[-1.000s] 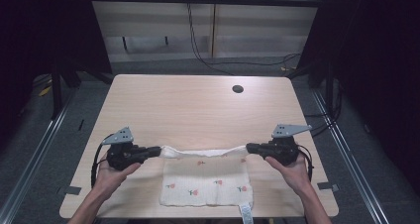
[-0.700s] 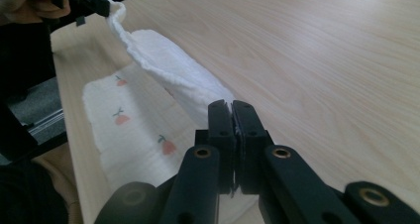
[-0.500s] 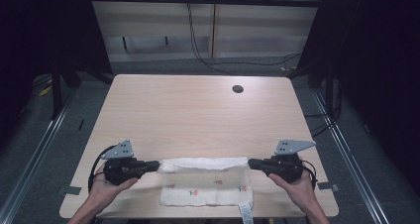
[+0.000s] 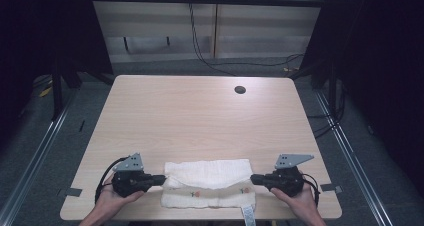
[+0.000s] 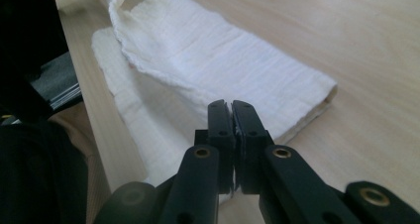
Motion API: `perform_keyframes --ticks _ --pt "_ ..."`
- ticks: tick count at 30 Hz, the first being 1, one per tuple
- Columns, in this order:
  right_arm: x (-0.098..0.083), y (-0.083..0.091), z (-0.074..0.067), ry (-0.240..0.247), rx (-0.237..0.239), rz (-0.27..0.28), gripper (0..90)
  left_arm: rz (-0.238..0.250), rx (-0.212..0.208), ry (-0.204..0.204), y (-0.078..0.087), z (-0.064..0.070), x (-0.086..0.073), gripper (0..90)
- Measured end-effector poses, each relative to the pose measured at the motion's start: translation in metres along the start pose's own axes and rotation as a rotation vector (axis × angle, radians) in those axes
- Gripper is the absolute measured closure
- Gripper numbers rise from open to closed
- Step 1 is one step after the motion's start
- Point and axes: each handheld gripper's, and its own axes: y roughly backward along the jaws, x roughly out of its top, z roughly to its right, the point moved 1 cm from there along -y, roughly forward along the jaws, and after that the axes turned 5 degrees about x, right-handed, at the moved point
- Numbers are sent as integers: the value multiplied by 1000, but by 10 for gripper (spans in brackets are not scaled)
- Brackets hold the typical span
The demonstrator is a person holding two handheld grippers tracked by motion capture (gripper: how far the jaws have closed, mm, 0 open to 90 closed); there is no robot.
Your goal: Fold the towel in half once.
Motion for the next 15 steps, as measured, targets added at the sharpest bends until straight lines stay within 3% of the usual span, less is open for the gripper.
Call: perform_keyframes --ticks 2,9,15 --pt "-6 -5 -2 -15 18 -35 869 -34 -12 -10 -4 3 -5 862" --pt "-16 -10 -11 -5 18 -104 833 -80 -15 -29 -5 9 -8 781" --pt "-20 -7 -13 -10 9 -115 811 -84 -30 -42 -4 15 -8 762"
